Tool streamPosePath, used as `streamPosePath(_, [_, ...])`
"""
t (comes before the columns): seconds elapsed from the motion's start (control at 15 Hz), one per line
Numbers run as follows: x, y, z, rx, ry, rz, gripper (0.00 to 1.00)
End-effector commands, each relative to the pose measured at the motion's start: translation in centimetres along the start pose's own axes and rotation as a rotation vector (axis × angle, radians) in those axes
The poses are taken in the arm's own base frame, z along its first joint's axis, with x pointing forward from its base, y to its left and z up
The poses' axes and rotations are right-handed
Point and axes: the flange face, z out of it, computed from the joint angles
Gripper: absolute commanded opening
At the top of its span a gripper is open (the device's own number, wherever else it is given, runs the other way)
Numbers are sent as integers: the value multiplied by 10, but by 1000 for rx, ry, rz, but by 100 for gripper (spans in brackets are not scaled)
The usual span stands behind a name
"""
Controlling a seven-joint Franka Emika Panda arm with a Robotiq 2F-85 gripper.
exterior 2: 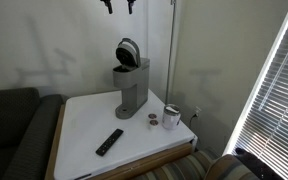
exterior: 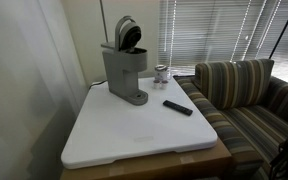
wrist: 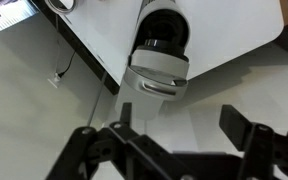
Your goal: Close the grey coffeemaker
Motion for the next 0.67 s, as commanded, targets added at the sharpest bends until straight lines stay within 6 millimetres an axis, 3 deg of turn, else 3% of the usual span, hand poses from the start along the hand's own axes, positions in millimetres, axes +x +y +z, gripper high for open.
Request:
streamPosePath(0.0, [3, 5, 12, 39, 6, -11, 59])
streamPosePath(0.47, [11, -1, 20, 2, 31, -3, 10])
streamPosePath(0.6, [13, -1, 20, -1, 46, 8, 1])
